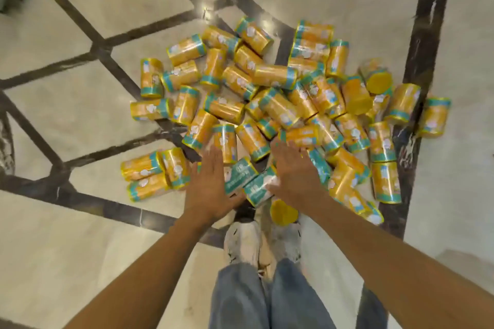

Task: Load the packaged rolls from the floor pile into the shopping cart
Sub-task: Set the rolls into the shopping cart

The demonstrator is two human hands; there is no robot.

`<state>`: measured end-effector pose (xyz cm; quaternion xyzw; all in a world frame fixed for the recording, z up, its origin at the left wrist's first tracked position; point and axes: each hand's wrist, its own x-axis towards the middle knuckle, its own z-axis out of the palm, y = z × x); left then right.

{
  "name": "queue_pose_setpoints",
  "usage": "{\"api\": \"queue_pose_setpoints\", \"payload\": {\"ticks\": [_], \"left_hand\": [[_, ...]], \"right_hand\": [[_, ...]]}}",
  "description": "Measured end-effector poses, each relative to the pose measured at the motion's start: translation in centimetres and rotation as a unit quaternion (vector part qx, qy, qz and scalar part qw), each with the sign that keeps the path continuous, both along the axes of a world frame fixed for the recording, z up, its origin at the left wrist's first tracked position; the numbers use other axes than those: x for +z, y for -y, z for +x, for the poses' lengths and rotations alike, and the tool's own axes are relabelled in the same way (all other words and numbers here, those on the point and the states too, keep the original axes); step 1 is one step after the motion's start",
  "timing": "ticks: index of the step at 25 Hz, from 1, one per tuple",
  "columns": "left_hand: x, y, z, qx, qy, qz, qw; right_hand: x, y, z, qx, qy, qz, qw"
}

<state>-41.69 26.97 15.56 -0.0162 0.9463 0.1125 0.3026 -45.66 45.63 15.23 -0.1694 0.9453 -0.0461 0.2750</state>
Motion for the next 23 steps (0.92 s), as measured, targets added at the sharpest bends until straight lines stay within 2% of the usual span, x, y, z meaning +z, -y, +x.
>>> {"api": "queue_pose_setpoints", "payload": {"ticks": [4, 6, 10, 12, 15, 20, 23], "left_hand": [[-14.8, 0.9, 1.6, 0.038, 0.057, 0.03, 0.997], [-19.9, 0.8, 2.3, 0.054, 0.065, 0.048, 0.995], [-24.9, 0.1, 4.7, 0.052, -0.03, 0.074, 0.995], [-25.7, -0.5, 5.2, 0.069, -0.077, 0.063, 0.993], [-25.6, -1.3, 4.5, 0.092, -0.075, 0.045, 0.992], [-22.4, -1.0, 3.9, 0.092, -0.052, 0.036, 0.994], [-16.7, 0.0, 2.7, 0.118, -0.097, 0.054, 0.987]], "right_hand": [[-13.7, 0.6, 0.2, 0.118, 0.061, 0.048, 0.99], [-18.4, 0.4, 0.3, 0.142, 0.105, 0.042, 0.983], [-22.6, -0.9, -0.2, 0.162, 0.127, 0.031, 0.978], [-23.5, -1.0, -0.1, 0.225, 0.115, 0.037, 0.967], [-24.1, -0.7, -0.4, 0.293, 0.11, 0.055, 0.948], [-21.0, -0.3, -0.1, 0.265, 0.084, 0.04, 0.96], [-15.5, -0.6, 0.2, 0.187, 0.083, 0.01, 0.979]]}}
